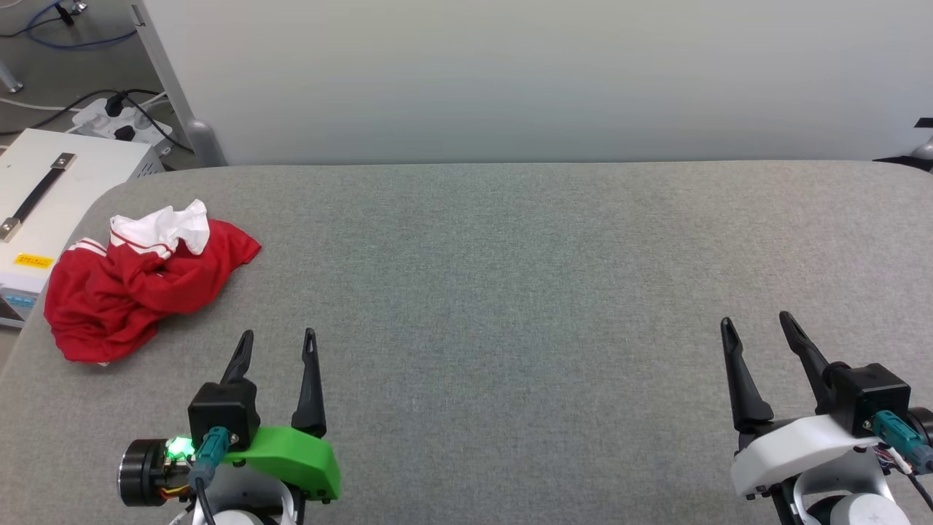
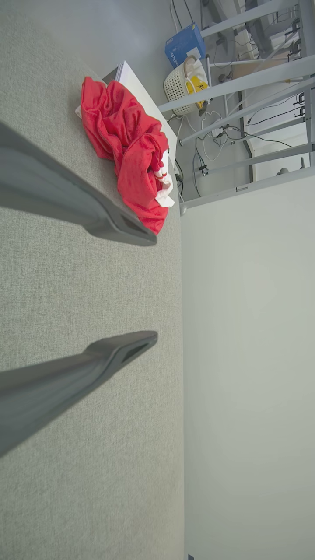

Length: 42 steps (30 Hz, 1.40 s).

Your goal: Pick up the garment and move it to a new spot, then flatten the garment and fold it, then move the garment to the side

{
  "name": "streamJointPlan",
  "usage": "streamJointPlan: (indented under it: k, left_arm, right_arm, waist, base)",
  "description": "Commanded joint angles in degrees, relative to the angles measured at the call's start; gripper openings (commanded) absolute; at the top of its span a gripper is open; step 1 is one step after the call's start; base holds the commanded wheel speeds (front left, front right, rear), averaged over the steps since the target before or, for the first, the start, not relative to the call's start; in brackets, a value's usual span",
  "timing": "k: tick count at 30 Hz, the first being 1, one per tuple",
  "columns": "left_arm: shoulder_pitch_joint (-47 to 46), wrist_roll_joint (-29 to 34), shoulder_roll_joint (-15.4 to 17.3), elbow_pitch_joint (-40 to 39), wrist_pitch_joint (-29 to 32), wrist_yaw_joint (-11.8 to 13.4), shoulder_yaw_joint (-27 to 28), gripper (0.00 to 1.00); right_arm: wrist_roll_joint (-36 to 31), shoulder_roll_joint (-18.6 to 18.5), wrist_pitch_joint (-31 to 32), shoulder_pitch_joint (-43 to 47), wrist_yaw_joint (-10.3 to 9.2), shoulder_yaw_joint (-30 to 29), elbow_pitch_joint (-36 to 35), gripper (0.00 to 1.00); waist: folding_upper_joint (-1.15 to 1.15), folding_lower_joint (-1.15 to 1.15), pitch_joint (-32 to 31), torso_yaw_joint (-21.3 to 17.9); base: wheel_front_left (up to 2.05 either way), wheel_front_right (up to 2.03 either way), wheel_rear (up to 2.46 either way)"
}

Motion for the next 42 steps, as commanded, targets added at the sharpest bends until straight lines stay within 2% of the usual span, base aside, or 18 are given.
streamJointPlan:
  k: [1, 42]
  left_arm:
    - [-0.39, -0.33, -0.10, -0.11, -0.81, 0.57, -0.20, 1.00]
    - [0.00, -3.52, -0.21, 1.28, -6.28, 1.98, -2.97, 1.00]
  right_arm:
    - [0.52, -0.04, -0.68, 0.78, -0.02, -0.08, -0.54, 1.00]
    - [3.06, -0.05, -6.07, 3.31, -0.04, -0.09, -2.58, 1.00]
  waist:
    - [0.00, -0.01, 0.01, 0.02]
    - [0.00, -0.01, 0.13, 0.46]
  base:
    - [0.00, 0.00, 0.00]
    - [0.00, 0.00, 0.00]
